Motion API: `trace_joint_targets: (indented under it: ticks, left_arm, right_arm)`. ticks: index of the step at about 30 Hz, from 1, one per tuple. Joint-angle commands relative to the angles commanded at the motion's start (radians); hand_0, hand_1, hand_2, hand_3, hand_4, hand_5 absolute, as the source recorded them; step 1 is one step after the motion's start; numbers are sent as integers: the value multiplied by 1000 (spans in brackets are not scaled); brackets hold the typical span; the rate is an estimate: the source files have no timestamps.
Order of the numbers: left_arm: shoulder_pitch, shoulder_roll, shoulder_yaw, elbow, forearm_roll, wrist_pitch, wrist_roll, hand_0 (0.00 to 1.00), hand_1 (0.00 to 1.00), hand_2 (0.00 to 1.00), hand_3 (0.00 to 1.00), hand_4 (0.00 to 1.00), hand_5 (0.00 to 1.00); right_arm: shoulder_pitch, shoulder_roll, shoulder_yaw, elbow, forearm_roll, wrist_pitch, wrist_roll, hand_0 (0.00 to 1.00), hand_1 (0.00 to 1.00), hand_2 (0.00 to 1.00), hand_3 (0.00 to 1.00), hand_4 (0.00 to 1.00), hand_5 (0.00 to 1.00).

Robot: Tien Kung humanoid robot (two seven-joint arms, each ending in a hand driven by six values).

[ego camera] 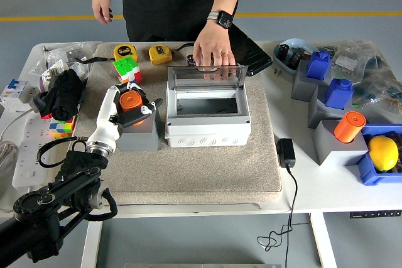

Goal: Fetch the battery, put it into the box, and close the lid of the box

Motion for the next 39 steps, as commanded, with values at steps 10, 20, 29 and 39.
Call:
trace_joint_targets:
  ticks: [10,20,29,39]
  left_arm:
    - [16,4,-46,-84,84,-7,17,80,112,121,144,913,3]
    - [25,15,-70,-184,152,-9,47,80,109,124,144,896,2]
    - [-17,56,-64,-344,440,1,243,42,74,115,142,964,2]
    - [-171,62,66,-377,856,-39,527,25,57,113,201,998,28]
  right_arm:
    - [-7,0,14,-1,-15,-5,8,589,580,559,540,913,483]
    - [-11,-1,19,-2,-16,-5,10,590,579,555,540,910,477]
    - [-10,-6,28,-2,-12,-6,10,589,579,555,539,909,472]
    - [-8,-8,30,1,-14,-6,8,588,579,553,538,910,467]
